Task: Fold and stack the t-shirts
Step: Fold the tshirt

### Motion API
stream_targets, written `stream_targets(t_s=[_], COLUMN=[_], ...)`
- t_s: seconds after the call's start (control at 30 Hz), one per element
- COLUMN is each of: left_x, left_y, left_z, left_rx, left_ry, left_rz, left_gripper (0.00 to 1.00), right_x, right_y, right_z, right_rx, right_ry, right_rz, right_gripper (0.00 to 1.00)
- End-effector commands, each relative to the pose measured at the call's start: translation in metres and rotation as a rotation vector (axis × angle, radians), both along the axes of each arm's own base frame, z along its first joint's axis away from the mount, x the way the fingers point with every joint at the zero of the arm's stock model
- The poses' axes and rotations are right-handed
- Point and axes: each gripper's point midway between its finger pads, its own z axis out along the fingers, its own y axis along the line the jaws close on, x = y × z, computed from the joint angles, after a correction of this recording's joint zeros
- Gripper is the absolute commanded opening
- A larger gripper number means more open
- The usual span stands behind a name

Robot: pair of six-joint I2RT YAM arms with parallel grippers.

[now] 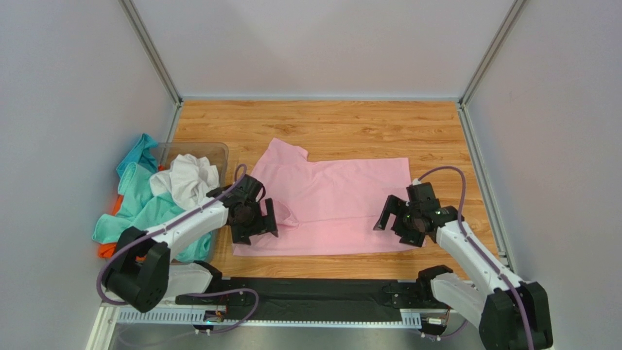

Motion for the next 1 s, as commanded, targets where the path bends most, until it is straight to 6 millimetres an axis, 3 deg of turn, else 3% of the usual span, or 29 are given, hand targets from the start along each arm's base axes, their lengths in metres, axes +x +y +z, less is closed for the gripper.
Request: stream_targets(t_s=[0.0, 0.17, 0.27, 0.4, 0.67, 0.97], left_x=[-0.009, 0.011, 0.02, 0.03, 0.04, 0.067], left_y=[0.018, 0.005, -0.012, -0.036, -0.056, -0.074], left_z=[0.018, 0.049, 0.056, 0.049, 0.024, 0.029], left_rx=[0.081, 0.042, -0.004, -0.069, -0.097, -0.12], left_ry=[-0.028, -0.126, -0.15, -0.143, -0.082, -0.122], left_rz=[0.065, 0.036, -0.003, -0.043, -0.095, -0.127], left_gripper=[1.0, 1.0, 1.0, 1.0, 1.0, 1.0], right_x=[-0.006, 0.008, 0.011, 0.016, 0.028, 0.037], right_y=[0.013, 0.015, 0.014, 0.015, 0.006, 0.007], right_z=[0.026, 0.059, 0.062, 0.06, 0.067, 0.071], right_rx=[0.083, 0.091, 0.081, 0.081, -0.002, -0.015], right_ry=[-0.036, -0.159, -0.172, -0.173, -0.183, -0.192], right_rz=[0.009, 0.037, 0.036, 0.031, 0.064, 0.078], right_gripper=[1.0, 1.0, 1.0, 1.0, 1.0, 1.0])
